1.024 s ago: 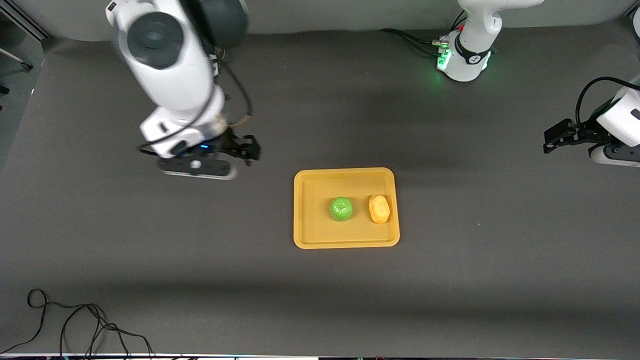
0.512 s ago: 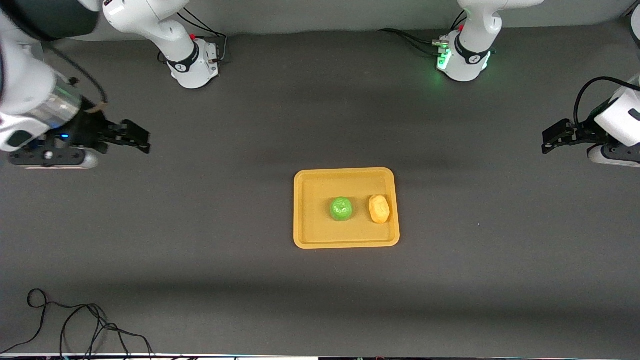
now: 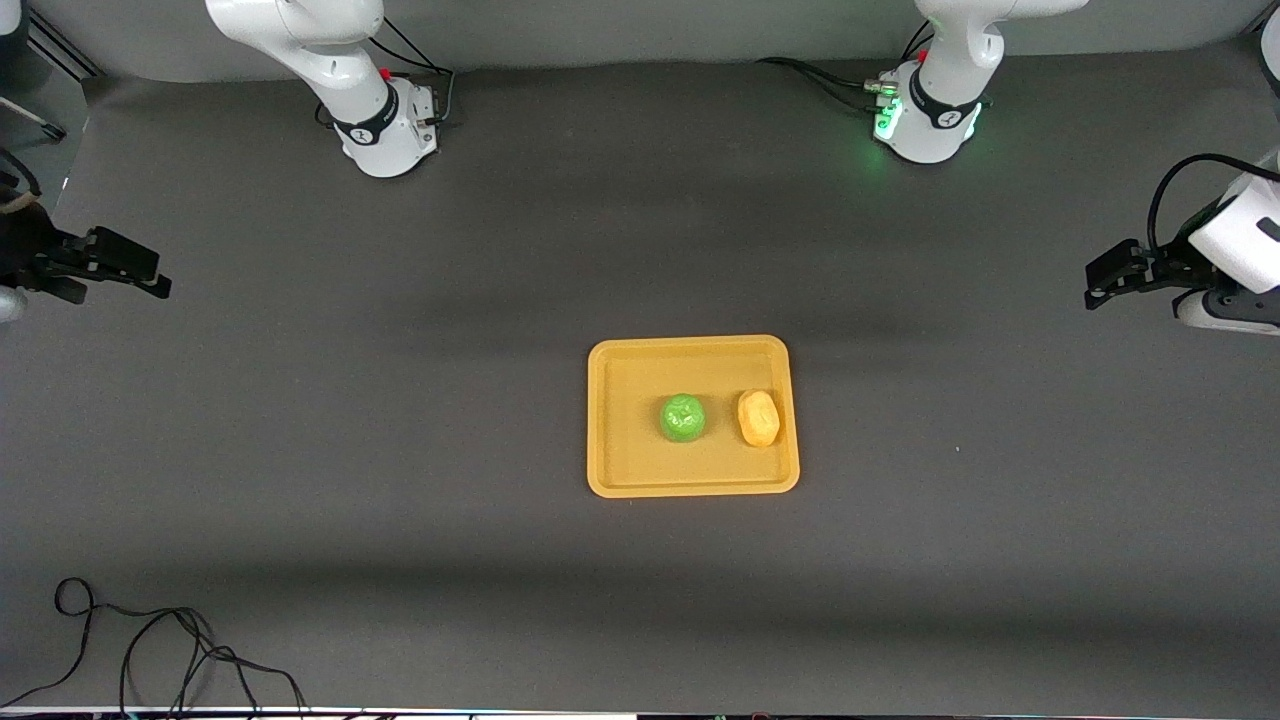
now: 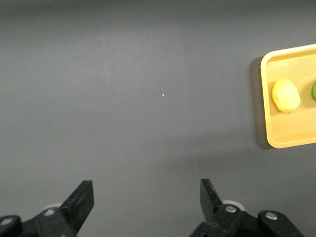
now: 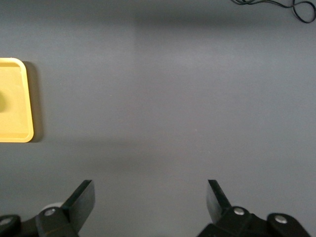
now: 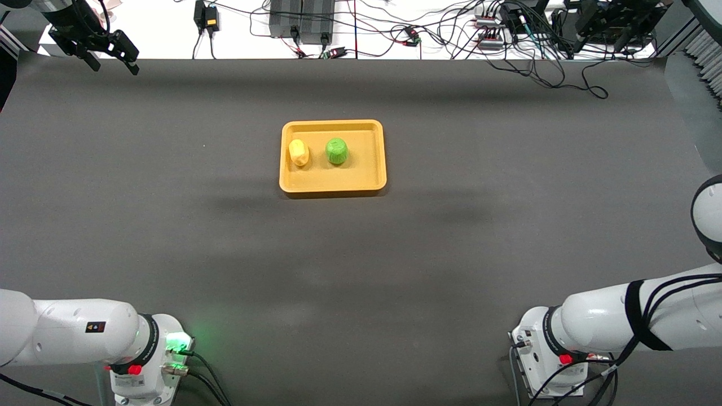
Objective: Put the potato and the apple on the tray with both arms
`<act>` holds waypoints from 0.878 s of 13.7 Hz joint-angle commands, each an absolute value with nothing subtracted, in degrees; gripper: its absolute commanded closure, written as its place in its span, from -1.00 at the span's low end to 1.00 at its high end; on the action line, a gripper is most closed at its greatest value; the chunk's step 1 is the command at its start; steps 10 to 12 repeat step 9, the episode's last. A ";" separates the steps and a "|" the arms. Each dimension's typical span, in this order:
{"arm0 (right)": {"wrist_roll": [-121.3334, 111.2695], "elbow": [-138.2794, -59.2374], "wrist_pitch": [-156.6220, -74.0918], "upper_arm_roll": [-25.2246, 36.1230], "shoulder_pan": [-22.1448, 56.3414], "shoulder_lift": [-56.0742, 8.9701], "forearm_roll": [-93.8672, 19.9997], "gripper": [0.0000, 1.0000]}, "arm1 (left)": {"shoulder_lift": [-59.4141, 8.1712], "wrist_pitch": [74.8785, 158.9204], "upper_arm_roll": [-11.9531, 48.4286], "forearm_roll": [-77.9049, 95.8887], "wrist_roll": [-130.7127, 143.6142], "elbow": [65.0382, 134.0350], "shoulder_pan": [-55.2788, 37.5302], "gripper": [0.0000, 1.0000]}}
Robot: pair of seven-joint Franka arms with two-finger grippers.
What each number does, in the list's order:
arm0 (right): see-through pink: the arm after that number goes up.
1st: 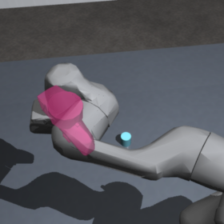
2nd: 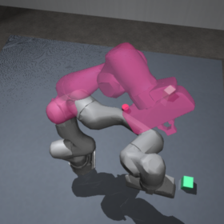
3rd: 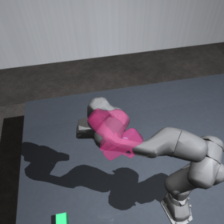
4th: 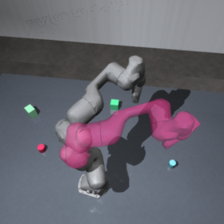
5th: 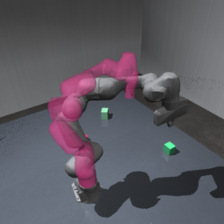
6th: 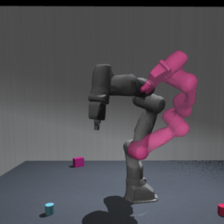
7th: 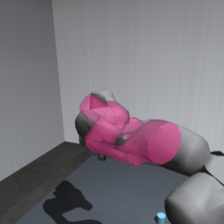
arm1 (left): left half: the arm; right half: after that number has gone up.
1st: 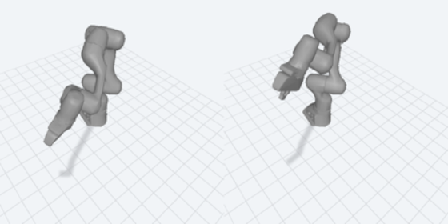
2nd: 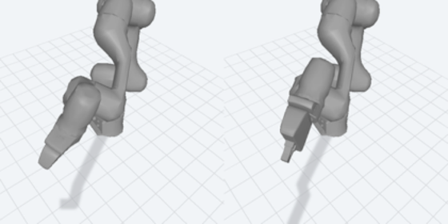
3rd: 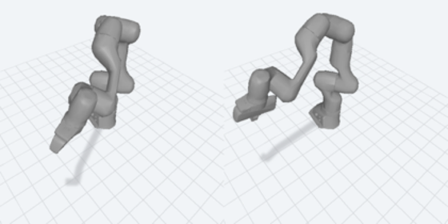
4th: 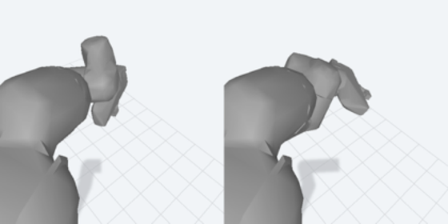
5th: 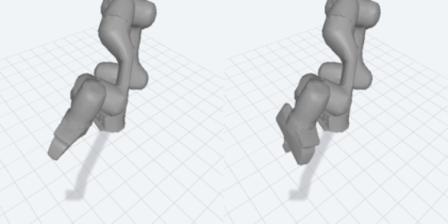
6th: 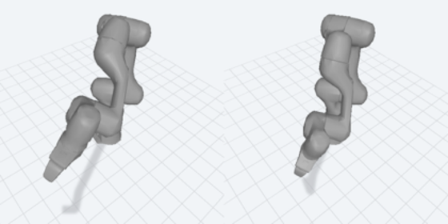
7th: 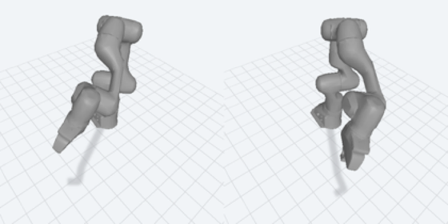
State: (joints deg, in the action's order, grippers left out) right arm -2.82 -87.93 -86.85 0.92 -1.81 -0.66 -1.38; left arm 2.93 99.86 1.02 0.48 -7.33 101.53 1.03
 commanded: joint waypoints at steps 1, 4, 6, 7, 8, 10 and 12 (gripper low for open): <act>-4.04 -89.30 -88.33 1.23 -1.58 0.00 -0.09 -1.00 | 3.69 100.72 0.97 -0.35 -6.59 102.13 0.62 -0.92; -3.87 -89.21 -88.42 1.32 -1.50 -0.09 0.26 -1.00 | 3.69 100.81 0.97 -0.35 -6.50 102.13 0.53 -0.92; -3.87 -89.30 -88.42 1.32 -1.67 -0.09 0.70 -1.00 | 3.69 100.81 0.97 -0.35 -6.50 102.04 0.62 -0.92; -3.87 -89.38 -88.42 1.32 -1.67 -0.09 0.79 -1.00 | 3.69 100.81 0.97 -0.35 -6.50 102.04 0.62 -0.92; -3.87 -89.38 -88.42 1.32 -1.67 -0.09 0.79 -1.00 | 3.69 100.90 0.97 -0.35 -6.50 102.04 0.62 -0.92; -3.87 -89.38 -88.42 1.32 -1.67 -0.09 0.79 -1.00 | 3.69 100.90 0.97 -0.35 -6.50 102.04 0.62 -0.92; -3.87 -89.38 -88.42 1.32 -1.67 -0.09 0.79 -1.00 | 3.69 100.90 0.97 -0.35 -6.50 102.04 0.62 -0.92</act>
